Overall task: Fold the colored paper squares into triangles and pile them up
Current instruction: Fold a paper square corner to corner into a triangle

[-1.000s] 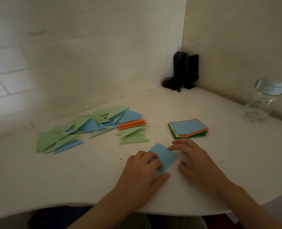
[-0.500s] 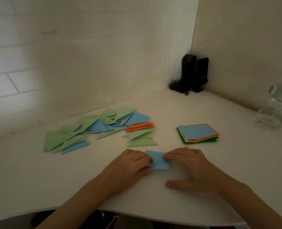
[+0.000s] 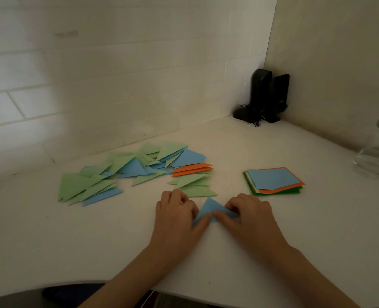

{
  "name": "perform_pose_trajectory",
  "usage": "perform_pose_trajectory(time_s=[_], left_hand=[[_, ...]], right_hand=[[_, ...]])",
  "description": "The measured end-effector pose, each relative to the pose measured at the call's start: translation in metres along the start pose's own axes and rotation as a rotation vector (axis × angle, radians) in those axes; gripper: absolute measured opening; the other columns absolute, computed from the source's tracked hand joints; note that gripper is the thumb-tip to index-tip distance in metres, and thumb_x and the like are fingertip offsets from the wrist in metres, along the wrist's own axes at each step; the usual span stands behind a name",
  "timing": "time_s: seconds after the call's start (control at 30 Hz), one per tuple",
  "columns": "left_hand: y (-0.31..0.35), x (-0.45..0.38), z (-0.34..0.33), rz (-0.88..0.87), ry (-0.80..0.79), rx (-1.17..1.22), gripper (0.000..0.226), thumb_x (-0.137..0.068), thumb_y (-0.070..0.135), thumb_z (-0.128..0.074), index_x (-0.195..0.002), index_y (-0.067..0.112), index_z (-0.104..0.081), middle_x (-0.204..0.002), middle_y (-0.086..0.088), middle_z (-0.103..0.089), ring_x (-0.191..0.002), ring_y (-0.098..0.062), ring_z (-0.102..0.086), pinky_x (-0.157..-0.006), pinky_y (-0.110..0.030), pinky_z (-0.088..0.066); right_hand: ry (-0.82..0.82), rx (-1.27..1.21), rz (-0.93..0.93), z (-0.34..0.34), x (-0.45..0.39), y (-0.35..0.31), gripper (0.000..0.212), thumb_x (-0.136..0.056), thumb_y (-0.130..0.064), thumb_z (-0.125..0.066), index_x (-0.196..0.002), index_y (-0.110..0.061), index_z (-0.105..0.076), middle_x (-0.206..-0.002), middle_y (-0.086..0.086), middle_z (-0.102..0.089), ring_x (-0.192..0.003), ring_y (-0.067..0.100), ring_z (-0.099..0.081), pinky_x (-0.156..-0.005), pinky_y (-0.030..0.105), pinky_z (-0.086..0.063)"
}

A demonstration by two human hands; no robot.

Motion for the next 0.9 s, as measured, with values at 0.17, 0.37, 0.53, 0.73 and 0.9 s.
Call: perform_pose_trajectory(time_s=[0.17,0.37,0.53,0.73,0.9], left_hand=[[0.001,0.002,-0.003,0.037,-0.028,-0.065,0.043,-0.081,0.064,-0.04,-0.065,0.027,-0.055,-0.082,0.009,-0.04,-0.082,-0.012,-0.037,-0.067,-0.028,-0.031],[-0.007,0.007,-0.001,0.143,-0.189,-0.024,0.027,-0.085,0.058,-0.05,-0.083,0.032,-0.06,-0.101,0.012,-0.038,-0.103,-0.009,-0.031,-0.083,-0.025,-0.023],[-0.014,0.011,0.006,0.169,-0.209,-0.011,0.023,-0.086,0.056,-0.052,-0.083,0.034,-0.059,-0.103,0.013,-0.038,-0.105,-0.008,-0.031,-0.084,-0.024,-0.021],[-0.016,0.016,0.015,0.155,-0.189,0.034,0.014,-0.087,0.044,-0.057,-0.089,0.03,-0.057,-0.103,0.013,-0.044,-0.102,-0.008,-0.034,-0.081,-0.023,-0.023],[0.008,0.016,0.014,0.027,-0.198,0.144,0.024,-0.093,0.016,-0.053,-0.116,0.022,-0.054,-0.111,0.009,-0.048,-0.101,-0.006,-0.04,-0.076,-0.01,-0.028]], right_hand=[[-0.075,0.071,-0.051,0.001,-0.003,-0.002,0.028,-0.082,-0.063,-0.05,-0.079,-0.035,-0.047,-0.082,-0.013,-0.05,-0.084,0.007,-0.047,-0.077,0.03,-0.034],[-0.122,-0.105,-0.107,0.006,-0.004,0.002,0.022,-0.078,-0.05,-0.065,-0.074,-0.033,-0.051,-0.075,-0.013,-0.054,-0.073,0.003,-0.048,-0.077,0.03,-0.037],[-0.168,-0.287,-0.167,0.009,-0.006,0.01,0.013,-0.075,-0.032,-0.074,-0.077,-0.028,-0.062,-0.07,-0.012,-0.06,-0.065,0.001,-0.052,-0.068,0.02,-0.044],[-0.175,-0.401,-0.189,0.01,-0.006,0.02,0.019,-0.075,-0.012,-0.074,-0.081,-0.028,-0.065,-0.075,-0.008,-0.063,-0.068,0.002,-0.055,-0.064,0.009,-0.042],[-0.198,-0.414,-0.196,0.012,-0.005,0.022,0.022,-0.077,-0.008,-0.071,-0.081,-0.029,-0.065,-0.079,-0.005,-0.066,-0.074,0.007,-0.059,-0.065,0.008,-0.043]])
Point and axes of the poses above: each hand's wrist, its own x-axis away from the middle knuckle, its own z-axis out of the back of the hand, y = z × x, the point moved 7 cm from there along -x, towards the middle knuckle
